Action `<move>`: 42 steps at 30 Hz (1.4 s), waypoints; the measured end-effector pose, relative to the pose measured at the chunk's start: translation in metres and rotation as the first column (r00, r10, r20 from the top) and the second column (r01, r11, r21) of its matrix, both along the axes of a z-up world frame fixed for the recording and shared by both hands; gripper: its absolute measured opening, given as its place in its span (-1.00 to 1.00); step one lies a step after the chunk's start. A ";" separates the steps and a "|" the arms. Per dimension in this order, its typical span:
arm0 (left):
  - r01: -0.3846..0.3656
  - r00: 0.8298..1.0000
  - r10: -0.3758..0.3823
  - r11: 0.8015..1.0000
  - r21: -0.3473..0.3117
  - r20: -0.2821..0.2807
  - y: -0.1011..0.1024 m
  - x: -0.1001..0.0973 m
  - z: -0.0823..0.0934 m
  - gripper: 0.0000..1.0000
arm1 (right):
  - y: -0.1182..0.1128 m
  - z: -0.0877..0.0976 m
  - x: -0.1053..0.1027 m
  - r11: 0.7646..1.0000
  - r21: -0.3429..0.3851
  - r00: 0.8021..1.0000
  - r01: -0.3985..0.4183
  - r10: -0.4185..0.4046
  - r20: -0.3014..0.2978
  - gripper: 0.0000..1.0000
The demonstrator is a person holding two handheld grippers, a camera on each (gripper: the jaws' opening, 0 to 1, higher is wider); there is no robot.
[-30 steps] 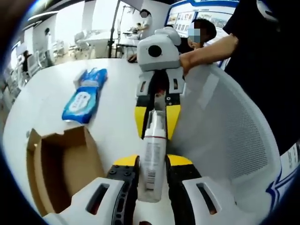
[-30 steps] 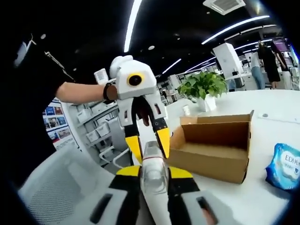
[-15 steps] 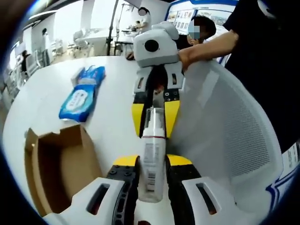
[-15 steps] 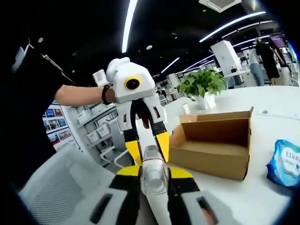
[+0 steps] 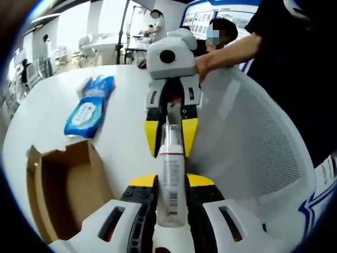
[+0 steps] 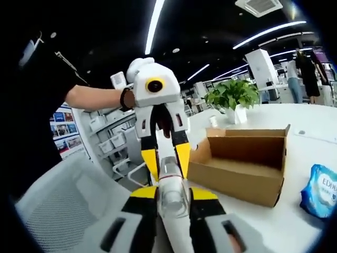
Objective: Operate the shoe box by opening the lid, removing the specified soft item, and placing it in the target area until the item is outside and the box remains undamaged.
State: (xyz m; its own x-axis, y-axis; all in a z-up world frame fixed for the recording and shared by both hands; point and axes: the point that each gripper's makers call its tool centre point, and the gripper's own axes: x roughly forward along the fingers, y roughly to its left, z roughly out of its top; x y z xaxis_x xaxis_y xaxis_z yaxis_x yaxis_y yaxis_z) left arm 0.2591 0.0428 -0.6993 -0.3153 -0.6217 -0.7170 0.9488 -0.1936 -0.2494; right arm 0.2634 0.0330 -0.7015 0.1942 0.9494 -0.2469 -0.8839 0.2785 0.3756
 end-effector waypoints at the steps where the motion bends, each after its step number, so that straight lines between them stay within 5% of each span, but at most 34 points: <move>1: 0.001 1.000 -0.001 1.000 -0.001 -0.001 0.000 0.000 0.000 -0.63 | 0.000 0.000 -0.001 1.000 -0.004 1.000 -0.003 0.003 0.002 -0.63; 13: -0.019 1.000 0.018 0.999 -0.037 -0.017 -0.006 0.001 0.006 -0.62 | 0.000 0.001 0.001 1.000 0.002 1.000 0.004 -0.004 0.004 -0.63; 31: -0.112 0.994 0.112 0.993 -0.039 -0.009 -0.003 0.007 0.005 -0.49 | -0.006 0.001 0.006 0.997 0.035 0.993 0.063 -0.059 -0.100 -0.65; 42: -0.265 0.964 0.266 0.960 -0.095 0.004 0.011 0.021 0.016 -0.29 | -0.012 -0.006 0.006 0.997 0.002 0.991 0.074 -0.074 -0.112 -0.65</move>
State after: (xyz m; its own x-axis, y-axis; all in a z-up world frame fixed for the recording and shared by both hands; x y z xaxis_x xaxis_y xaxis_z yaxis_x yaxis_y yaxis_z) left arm 0.2797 0.0534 -0.6833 -0.1183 -0.7453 -0.6561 0.9732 0.0442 -0.2256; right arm 0.2698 0.0206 -0.7073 0.2356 0.9349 -0.2655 -0.8133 0.3392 0.4727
